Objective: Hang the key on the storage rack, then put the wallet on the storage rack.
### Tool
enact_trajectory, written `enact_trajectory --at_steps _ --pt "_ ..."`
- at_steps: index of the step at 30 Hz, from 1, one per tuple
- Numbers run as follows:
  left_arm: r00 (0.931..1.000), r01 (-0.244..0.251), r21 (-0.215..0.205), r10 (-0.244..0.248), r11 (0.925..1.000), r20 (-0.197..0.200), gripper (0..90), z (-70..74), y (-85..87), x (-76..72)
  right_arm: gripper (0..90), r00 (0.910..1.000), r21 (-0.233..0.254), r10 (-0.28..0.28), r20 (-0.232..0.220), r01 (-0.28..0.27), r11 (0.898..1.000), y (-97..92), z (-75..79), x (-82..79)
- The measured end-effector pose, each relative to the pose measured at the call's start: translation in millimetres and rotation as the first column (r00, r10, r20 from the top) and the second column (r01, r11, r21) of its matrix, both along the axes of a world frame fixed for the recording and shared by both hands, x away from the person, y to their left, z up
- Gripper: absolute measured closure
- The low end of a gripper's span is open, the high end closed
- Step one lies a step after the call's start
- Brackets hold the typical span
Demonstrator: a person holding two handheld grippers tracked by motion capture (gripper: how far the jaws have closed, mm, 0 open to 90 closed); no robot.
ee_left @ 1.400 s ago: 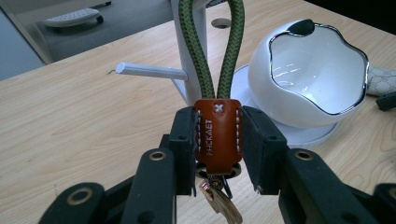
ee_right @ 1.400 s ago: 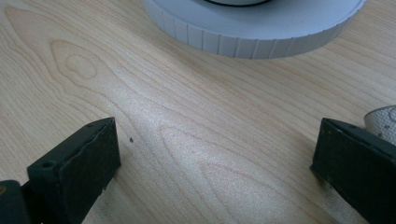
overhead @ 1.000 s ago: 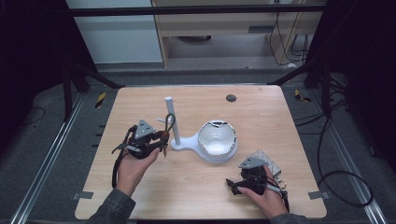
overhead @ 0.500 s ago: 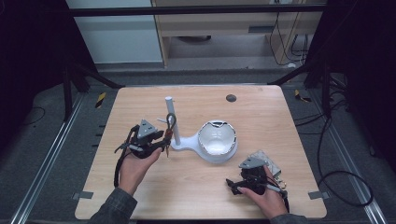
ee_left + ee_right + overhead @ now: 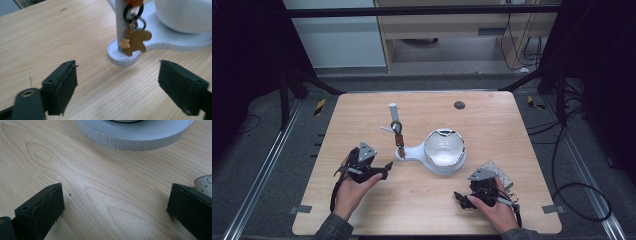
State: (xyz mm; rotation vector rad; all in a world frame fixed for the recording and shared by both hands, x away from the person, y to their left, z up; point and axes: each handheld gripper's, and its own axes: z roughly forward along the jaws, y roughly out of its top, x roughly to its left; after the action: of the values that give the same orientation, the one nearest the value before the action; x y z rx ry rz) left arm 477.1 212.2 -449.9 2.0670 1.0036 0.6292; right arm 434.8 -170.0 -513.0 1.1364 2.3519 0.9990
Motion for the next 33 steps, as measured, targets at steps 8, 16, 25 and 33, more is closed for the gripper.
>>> enact_trajectory --at_steps 8,16,25,33 --pt "1.0000 0.004 0.023 -0.003 0.9997 -0.009 6.2 -16.6 23.1 2.4 7.3 0.9984 -0.035 -0.029 0.049 0.031 0.999 -13.4 23.6 -4.1" --pt "0.9921 -0.086 0.045 0.090 0.9953 -0.087 5.6 -41.6 51.4 -0.1 10.0 0.9956 -0.056 -0.080 0.050 0.083 0.995 -48.0 64.3 -4.7" --pt "0.9854 -0.094 0.009 0.094 0.9956 -0.142 5.2 -53.0 54.4 3.5 8.0 0.9869 -0.061 -0.154 -0.048 0.151 0.987 -76.5 69.5 7.0" --pt "0.9841 -0.102 0.004 0.101 0.9948 -0.146 2.5 -57.9 54.5 5.6 10.8 0.9813 -0.140 -0.155 -0.114 0.139 0.980 -86.9 71.9 15.9"
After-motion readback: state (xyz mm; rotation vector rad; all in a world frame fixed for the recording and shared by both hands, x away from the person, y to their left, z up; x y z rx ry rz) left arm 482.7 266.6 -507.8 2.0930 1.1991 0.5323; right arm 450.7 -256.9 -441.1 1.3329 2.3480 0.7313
